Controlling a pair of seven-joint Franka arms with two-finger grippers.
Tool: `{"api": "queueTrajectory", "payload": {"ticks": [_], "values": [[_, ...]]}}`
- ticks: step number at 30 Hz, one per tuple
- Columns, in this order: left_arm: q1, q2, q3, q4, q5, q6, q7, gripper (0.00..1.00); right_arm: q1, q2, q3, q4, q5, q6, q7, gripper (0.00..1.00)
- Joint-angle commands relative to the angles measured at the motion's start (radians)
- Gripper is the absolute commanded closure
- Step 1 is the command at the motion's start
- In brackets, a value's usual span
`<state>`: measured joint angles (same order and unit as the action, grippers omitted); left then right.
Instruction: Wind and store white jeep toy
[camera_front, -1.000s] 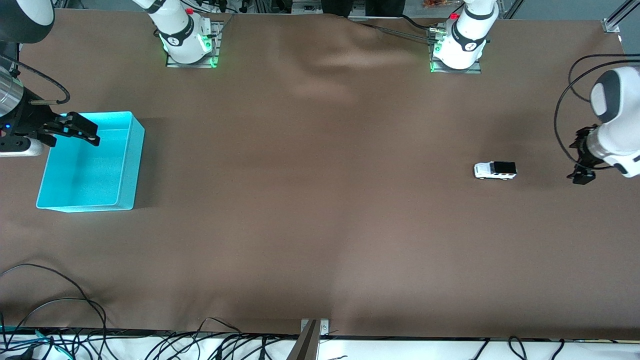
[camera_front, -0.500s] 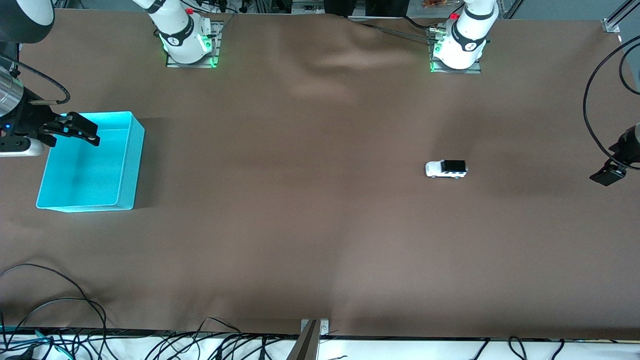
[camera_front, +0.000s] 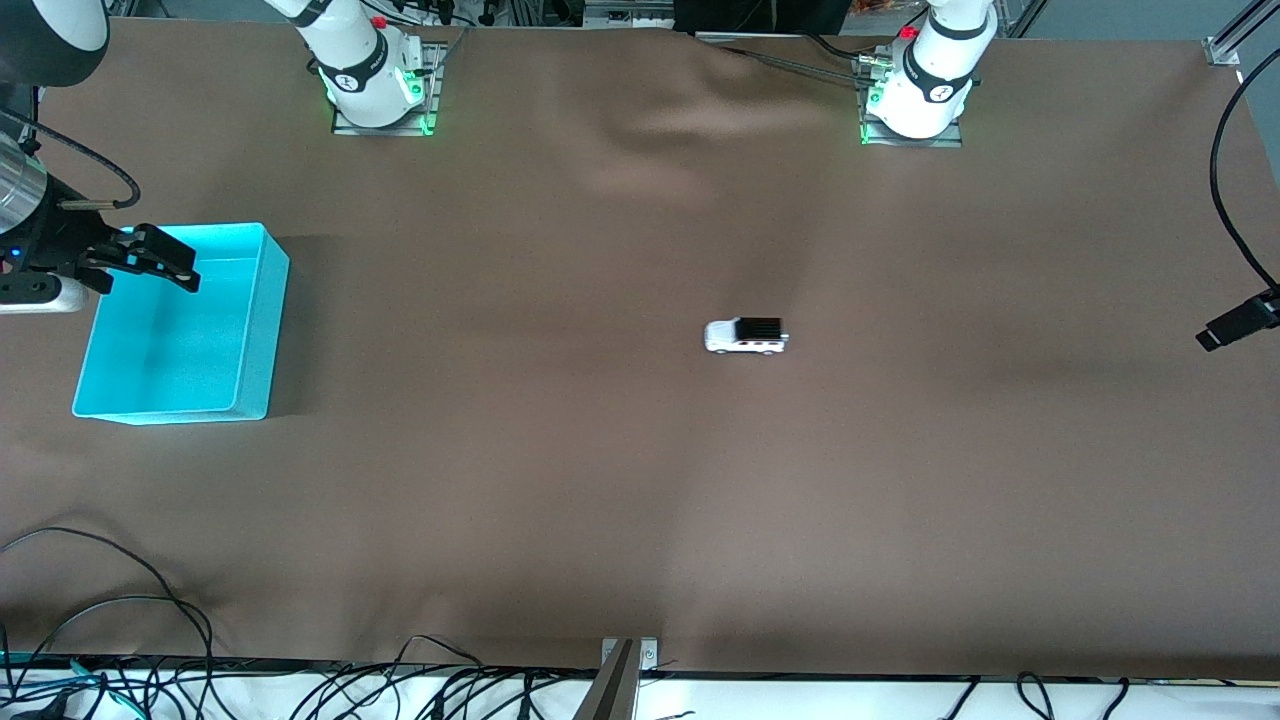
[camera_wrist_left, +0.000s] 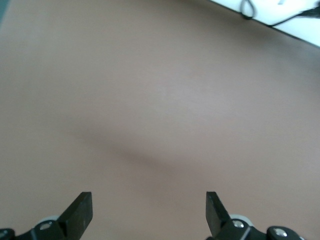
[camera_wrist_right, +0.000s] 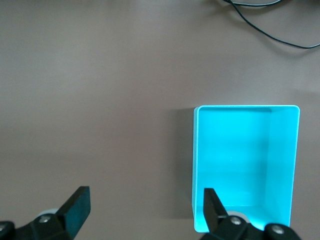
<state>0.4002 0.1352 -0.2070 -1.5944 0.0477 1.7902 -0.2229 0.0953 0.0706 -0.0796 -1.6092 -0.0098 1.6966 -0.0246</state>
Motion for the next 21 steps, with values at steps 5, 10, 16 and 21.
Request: {"api": "queueTrajectory", "payload": {"ticks": [5,10,16,21], "values": [[-0.032,0.021,-0.046,0.074,-0.035,-0.034,0.056,0.00,0.001,0.009,0.004,0.025,-0.018,-0.008,0.012,0.00],[-0.069,0.021,-0.055,0.076,-0.034,-0.035,0.054,0.00,0.001,0.009,0.004,0.025,-0.018,-0.008,0.012,0.00],[-0.081,0.020,-0.064,0.074,-0.035,-0.040,0.046,0.00,0.001,0.009,0.003,0.026,-0.018,-0.008,0.012,0.00],[-0.081,0.018,-0.064,0.062,-0.035,-0.041,0.042,0.00,0.001,0.009,0.003,0.026,-0.018,-0.008,0.012,0.00]]}}
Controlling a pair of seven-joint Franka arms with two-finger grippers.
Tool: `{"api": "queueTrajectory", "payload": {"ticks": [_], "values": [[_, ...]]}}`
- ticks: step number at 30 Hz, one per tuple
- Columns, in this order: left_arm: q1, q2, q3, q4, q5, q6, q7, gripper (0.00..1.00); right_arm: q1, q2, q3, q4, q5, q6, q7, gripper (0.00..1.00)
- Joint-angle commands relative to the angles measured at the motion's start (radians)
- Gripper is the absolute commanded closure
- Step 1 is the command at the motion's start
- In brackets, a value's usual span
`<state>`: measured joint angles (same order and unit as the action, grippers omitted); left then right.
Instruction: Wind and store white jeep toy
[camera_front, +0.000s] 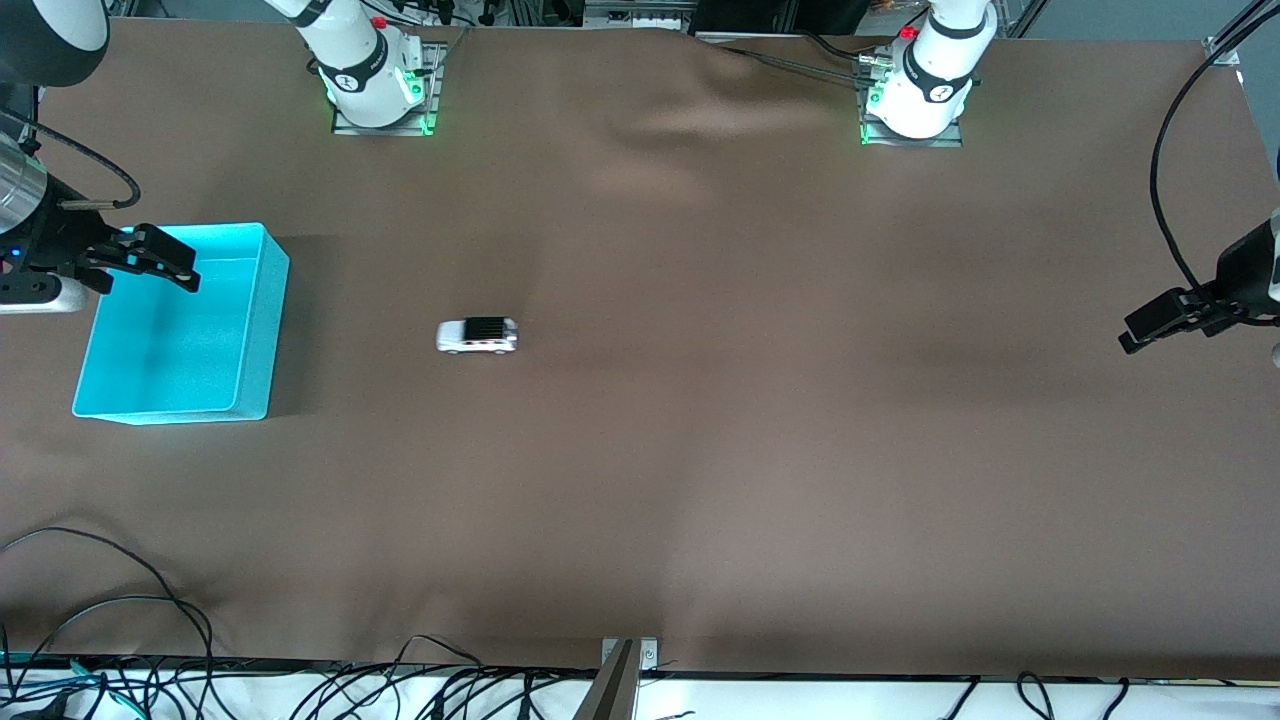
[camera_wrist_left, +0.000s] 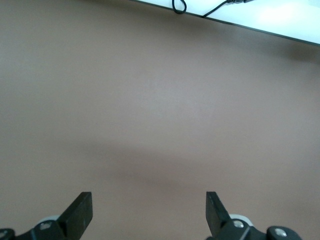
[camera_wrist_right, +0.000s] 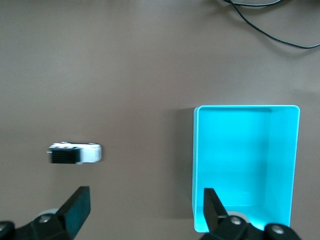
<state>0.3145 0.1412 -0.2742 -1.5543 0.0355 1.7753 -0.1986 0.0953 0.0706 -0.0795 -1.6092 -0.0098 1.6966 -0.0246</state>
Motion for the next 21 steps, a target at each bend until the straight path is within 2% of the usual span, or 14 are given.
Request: {"api": "queueTrajectory", "payload": {"ticks": [1,21], "values": [[0.006,0.012,0.003,0.020,-0.023,-0.027,0.018,0.00,0.001,0.009,0.004,0.025,-0.018,-0.008,0.012,0.00],[0.008,0.014,0.003,0.019,-0.025,-0.050,0.018,0.00,0.001,0.009,0.004,0.025,-0.016,-0.009,0.012,0.00]]}}
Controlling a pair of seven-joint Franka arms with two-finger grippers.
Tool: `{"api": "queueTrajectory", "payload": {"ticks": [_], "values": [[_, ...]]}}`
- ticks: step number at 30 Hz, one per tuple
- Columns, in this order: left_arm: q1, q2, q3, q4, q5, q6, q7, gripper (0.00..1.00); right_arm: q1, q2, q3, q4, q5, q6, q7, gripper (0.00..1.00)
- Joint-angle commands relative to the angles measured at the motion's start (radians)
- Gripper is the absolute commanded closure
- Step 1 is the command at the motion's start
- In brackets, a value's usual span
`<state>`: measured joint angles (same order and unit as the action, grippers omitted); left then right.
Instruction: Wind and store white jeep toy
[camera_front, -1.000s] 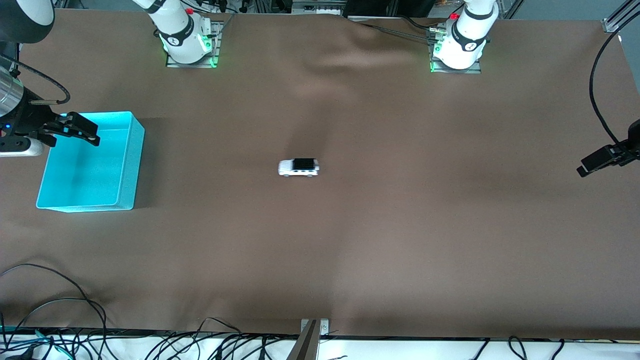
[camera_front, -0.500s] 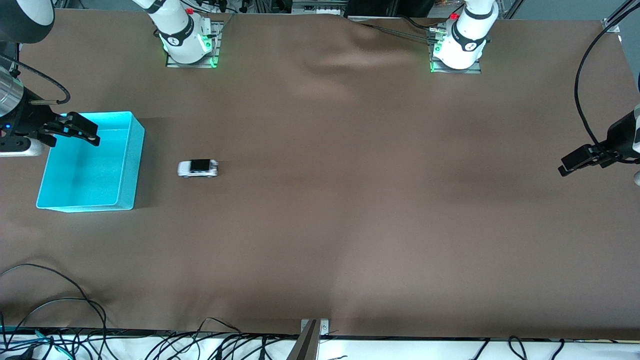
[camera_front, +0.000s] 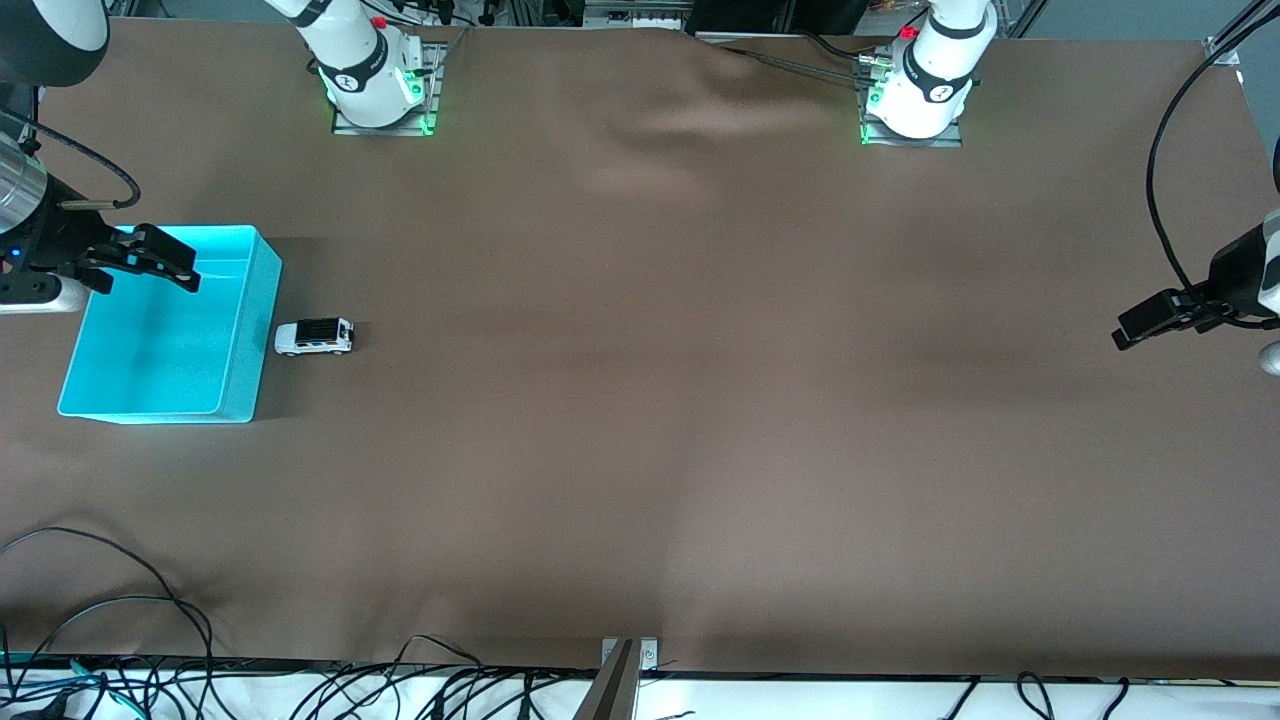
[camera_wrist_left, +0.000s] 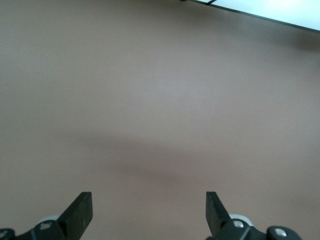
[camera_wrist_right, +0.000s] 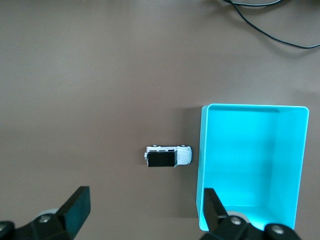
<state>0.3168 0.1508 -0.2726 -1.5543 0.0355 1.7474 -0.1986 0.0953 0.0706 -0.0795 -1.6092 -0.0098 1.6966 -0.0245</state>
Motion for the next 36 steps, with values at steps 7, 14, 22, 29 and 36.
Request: {"api": "queueTrajectory", "payload": {"ticks": [7,14,22,29,36], "values": [[0.005,0.004,0.001,0.019,-0.025,-0.022,0.018,0.00,0.001,0.008,0.003,0.026,-0.004,-0.009,0.014,0.00],[0.007,0.006,0.001,0.019,-0.025,-0.022,0.018,0.00,-0.003,0.009,-0.002,0.025,-0.006,-0.009,0.014,0.00],[0.007,0.009,0.001,0.019,-0.026,-0.022,0.018,0.00,-0.008,0.012,-0.002,0.025,-0.005,-0.017,0.018,0.00],[0.007,0.009,0.001,0.019,-0.026,-0.025,0.018,0.00,-0.011,0.012,-0.005,0.017,-0.007,-0.034,-0.002,0.00],[0.005,0.009,0.001,0.017,-0.026,-0.026,0.018,0.00,-0.011,0.012,-0.005,0.014,-0.007,-0.041,0.000,0.00]]}}
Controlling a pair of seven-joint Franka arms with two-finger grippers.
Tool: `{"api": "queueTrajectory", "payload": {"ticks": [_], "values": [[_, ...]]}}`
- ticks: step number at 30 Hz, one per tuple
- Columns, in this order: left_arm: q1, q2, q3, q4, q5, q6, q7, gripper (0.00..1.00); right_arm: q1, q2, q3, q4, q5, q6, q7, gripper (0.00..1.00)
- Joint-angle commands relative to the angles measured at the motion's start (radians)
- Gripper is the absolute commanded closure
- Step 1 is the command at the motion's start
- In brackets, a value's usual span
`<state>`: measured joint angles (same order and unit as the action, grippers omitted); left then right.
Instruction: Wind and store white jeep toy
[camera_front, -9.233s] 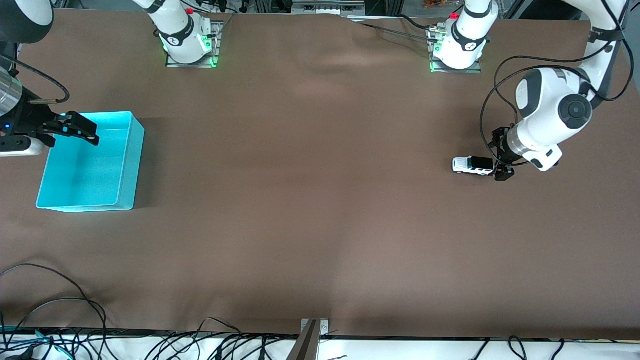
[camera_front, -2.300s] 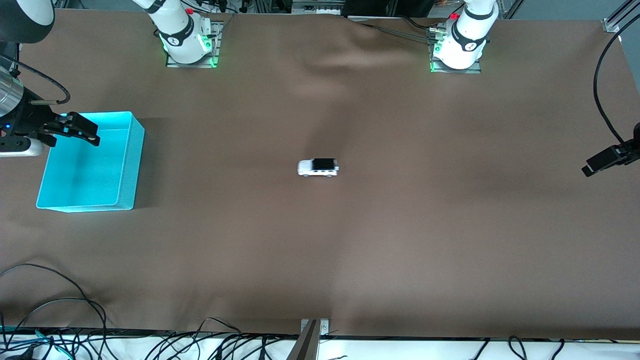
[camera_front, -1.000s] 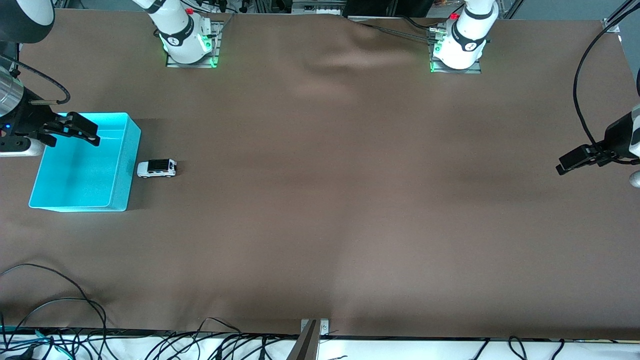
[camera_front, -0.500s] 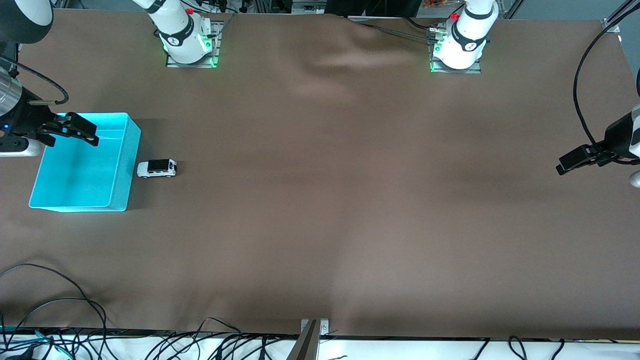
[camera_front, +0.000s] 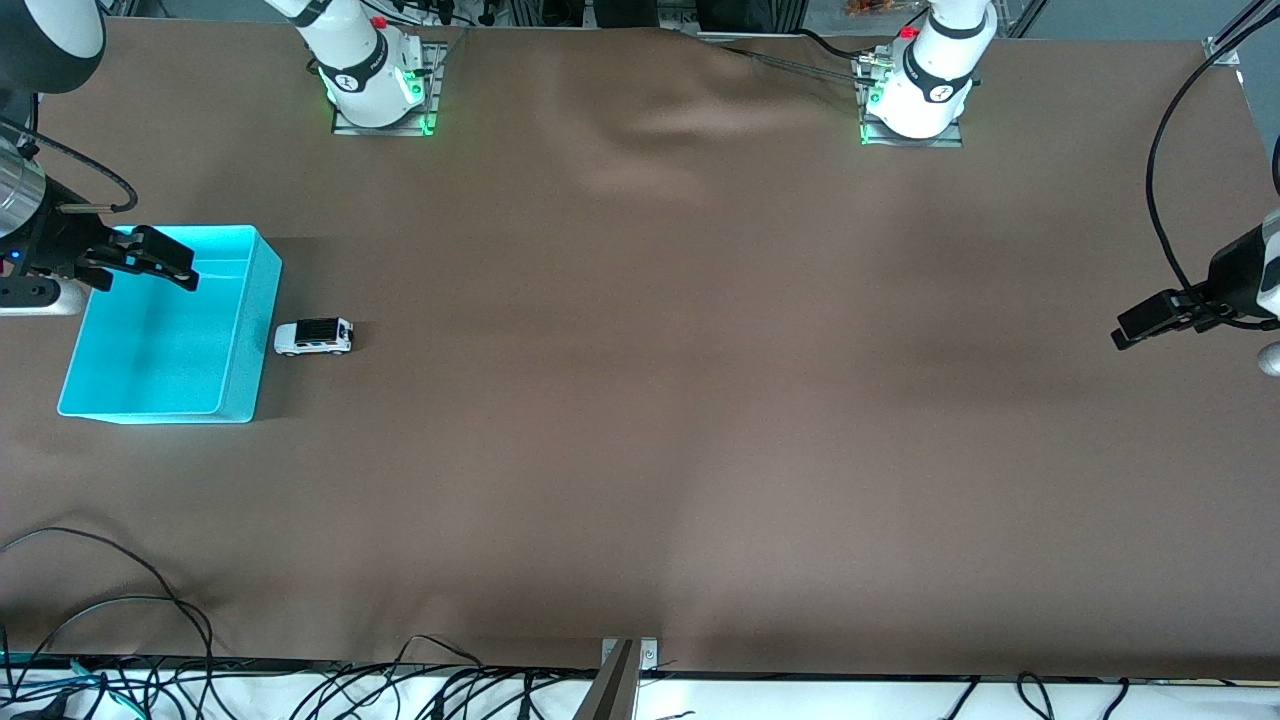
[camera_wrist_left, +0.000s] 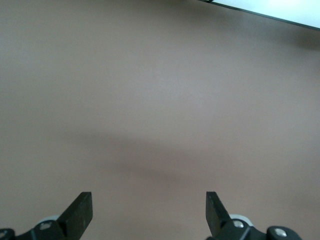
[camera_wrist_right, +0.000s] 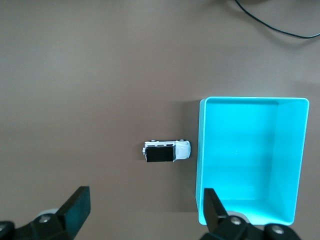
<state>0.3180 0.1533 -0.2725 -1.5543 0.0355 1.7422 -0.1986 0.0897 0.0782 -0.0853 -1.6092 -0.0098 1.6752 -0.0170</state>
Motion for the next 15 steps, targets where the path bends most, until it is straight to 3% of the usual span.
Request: {"api": "queueTrajectory", "payload": {"ticks": [1,15], "values": [[0.004,0.006,0.001,0.017,-0.026,-0.021,0.018,0.00,-0.005,0.005,0.001,0.011,-0.007,-0.020,-0.009,0.00],[0.006,0.005,0.001,0.019,-0.026,-0.021,0.018,0.00,-0.004,0.017,0.001,-0.018,-0.009,-0.015,-0.004,0.00]]}}
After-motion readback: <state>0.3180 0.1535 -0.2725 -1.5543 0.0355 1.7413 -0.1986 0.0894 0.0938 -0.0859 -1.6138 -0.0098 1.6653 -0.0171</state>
